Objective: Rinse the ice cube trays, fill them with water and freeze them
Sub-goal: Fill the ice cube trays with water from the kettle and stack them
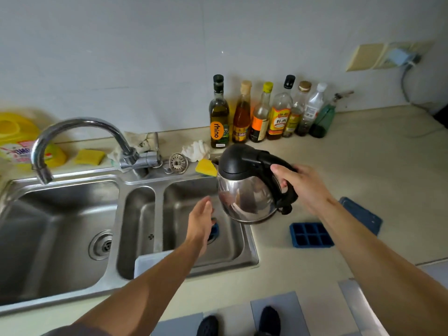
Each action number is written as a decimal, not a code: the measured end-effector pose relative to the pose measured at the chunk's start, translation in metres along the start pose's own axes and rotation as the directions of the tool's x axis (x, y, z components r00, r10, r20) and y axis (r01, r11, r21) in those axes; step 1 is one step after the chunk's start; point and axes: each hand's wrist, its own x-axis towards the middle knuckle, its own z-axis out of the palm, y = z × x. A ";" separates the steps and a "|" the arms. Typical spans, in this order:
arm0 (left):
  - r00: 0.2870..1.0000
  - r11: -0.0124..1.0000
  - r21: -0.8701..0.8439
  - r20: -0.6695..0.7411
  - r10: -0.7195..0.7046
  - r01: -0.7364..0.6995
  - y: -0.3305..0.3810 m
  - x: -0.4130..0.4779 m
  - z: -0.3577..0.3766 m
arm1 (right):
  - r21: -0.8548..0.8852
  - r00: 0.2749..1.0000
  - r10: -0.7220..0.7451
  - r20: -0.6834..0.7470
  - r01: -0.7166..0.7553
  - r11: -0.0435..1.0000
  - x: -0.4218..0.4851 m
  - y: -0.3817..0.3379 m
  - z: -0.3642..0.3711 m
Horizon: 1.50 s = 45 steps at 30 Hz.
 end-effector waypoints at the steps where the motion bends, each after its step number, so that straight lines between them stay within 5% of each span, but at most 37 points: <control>1: 1.000 0.999 -0.045 0.012 -0.013 0.013 -0.002 -0.004 -0.004 | -0.032 1.000 0.003 0.001 -0.002 1.000 -0.006 -0.006 0.005; 12: 0.921 0.926 -0.261 0.349 -0.174 0.274 -0.029 -0.048 -0.040 | -0.295 0.997 0.069 0.036 -0.055 0.954 -0.043 -0.049 0.053; 32: 0.884 0.829 -0.371 0.373 -0.281 0.420 -0.035 -0.049 -0.050 | -0.627 0.996 0.012 0.089 0.047 0.777 -0.021 -0.084 0.100; 45: 0.861 0.788 -0.398 0.405 -0.309 0.470 -0.037 -0.046 -0.056 | -0.683 0.995 0.003 0.101 0.068 0.728 -0.008 -0.085 0.116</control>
